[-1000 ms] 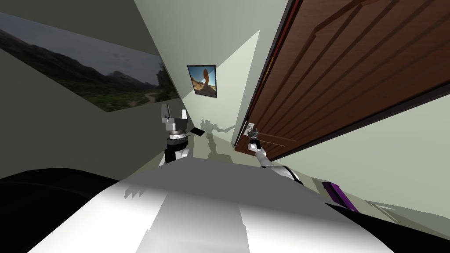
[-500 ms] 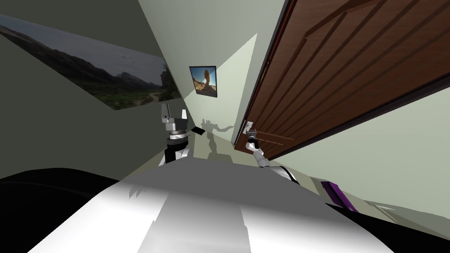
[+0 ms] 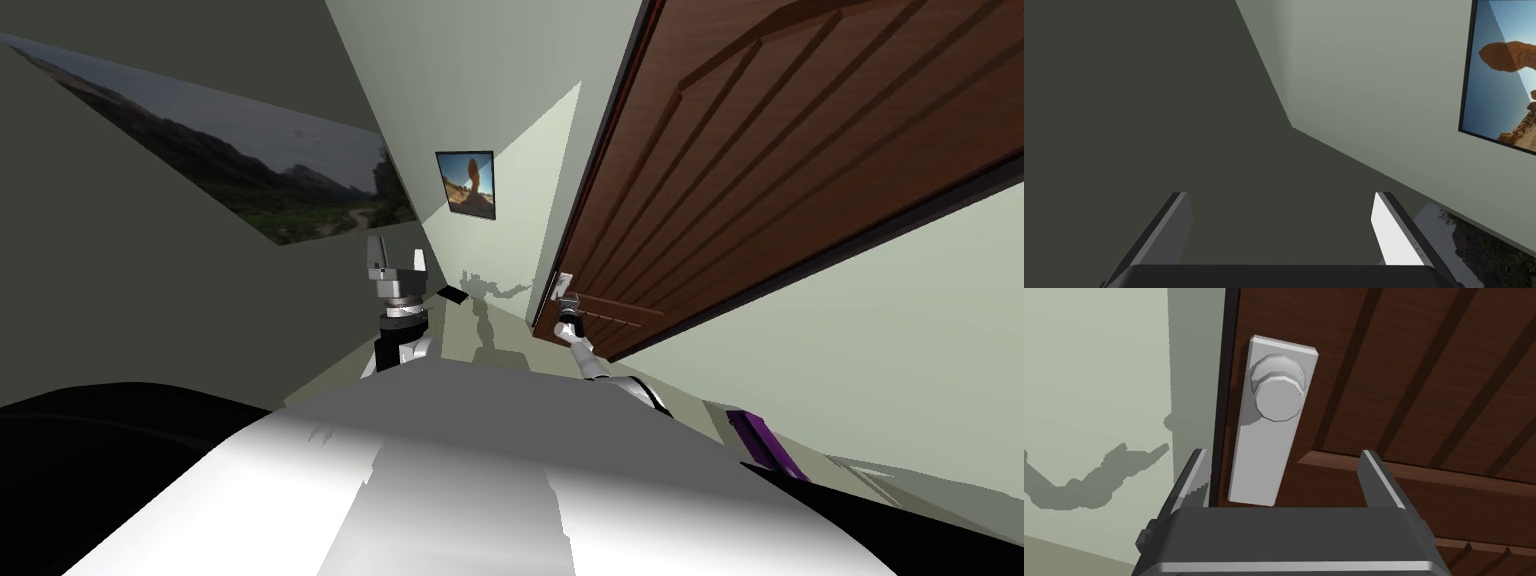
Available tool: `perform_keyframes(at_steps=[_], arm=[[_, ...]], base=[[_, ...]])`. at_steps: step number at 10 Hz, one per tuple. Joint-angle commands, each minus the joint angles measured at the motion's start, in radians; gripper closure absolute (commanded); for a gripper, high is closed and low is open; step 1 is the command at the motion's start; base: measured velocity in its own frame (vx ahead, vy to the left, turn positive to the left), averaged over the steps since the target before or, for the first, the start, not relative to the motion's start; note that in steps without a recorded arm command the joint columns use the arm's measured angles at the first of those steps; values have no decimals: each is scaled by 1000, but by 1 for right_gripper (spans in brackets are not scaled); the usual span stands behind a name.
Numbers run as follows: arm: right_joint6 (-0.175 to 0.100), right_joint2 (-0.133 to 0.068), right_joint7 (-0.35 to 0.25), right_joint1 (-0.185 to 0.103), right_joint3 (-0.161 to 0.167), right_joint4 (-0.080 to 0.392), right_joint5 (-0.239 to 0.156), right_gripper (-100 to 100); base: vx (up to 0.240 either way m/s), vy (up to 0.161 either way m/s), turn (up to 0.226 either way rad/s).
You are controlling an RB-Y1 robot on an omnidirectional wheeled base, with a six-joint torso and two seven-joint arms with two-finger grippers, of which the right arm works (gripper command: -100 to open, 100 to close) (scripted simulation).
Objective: Pull the door open
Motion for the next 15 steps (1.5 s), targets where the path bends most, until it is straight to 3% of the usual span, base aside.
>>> perform_keyframes(at_steps=[1,4,5,7,8,10,12,13,15], arm=[[2,14,-39,-2,2,-4,-25,-100],[9,35,-94,-3,2,-16,-64,-100],[7,31,-84,-4,3,-12,-56,-100],[5,-24,-134,15,-2,-9,-65,-100],[4,-38,-145,20,-3,-8,-67,-100],[2,-97,-194,40,-8,-5,-75,-100],[0,-125,-217,49,-10,-3,-78,-100],[-1,-149,-237,57,-12,-2,-82,-100],[-1,-149,-237,57,-12,-2,-82,-100]], base=[[-83,-42,26],[-80,-40,23],[-29,-14,5],[119,43,165],[195,31,116],[191,38,156],[149,15,106],[136,26,127],[60,3,16]])
